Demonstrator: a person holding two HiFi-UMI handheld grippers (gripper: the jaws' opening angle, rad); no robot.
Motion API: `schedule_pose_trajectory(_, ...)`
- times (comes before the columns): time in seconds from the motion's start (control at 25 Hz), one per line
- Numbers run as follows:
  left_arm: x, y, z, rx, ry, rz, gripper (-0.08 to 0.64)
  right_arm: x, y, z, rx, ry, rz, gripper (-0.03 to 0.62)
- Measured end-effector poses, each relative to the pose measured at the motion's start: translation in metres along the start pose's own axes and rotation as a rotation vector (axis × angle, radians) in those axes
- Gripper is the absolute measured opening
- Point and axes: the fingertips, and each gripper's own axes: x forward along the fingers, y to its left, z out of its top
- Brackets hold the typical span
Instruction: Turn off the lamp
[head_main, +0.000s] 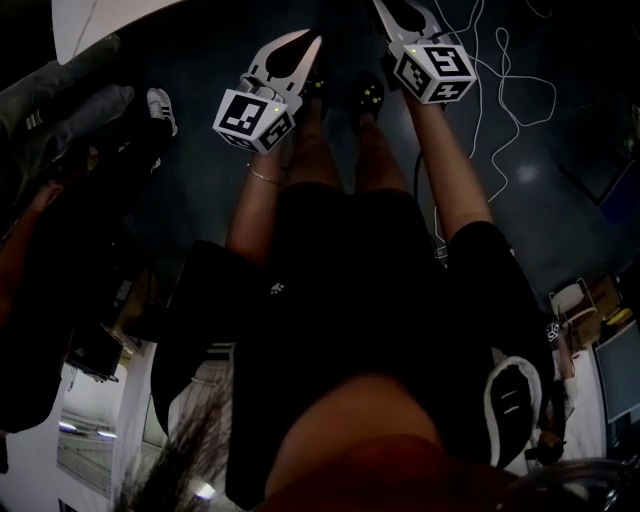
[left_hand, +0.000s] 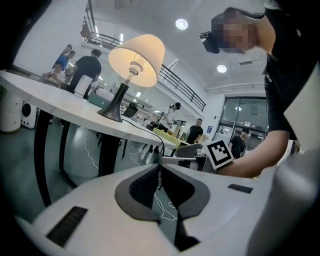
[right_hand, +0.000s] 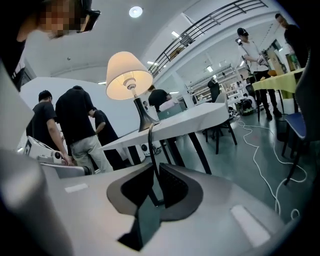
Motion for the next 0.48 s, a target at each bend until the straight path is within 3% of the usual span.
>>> schedule_pose_trajectory(0.12,0.003,0.006,-0.008,0.004,0.004,-0.007,0.008,-0.003,0.01,0.002,0.004,0.002,0.067,0.009)
schedule_pose_trajectory(0.28,0.011,0.005,-0.012,0.008,0.002,-0.021,0.009,-0.018,0.015,0.016,0.112,-0.04,0.134,0.008)
schedule_pose_trajectory(0.48,0.022,0.0,-0.014,0.019,0.013,-0.053,0.009,-0.023,0.019,0.027,0.17,-0.055,0.187,0.008)
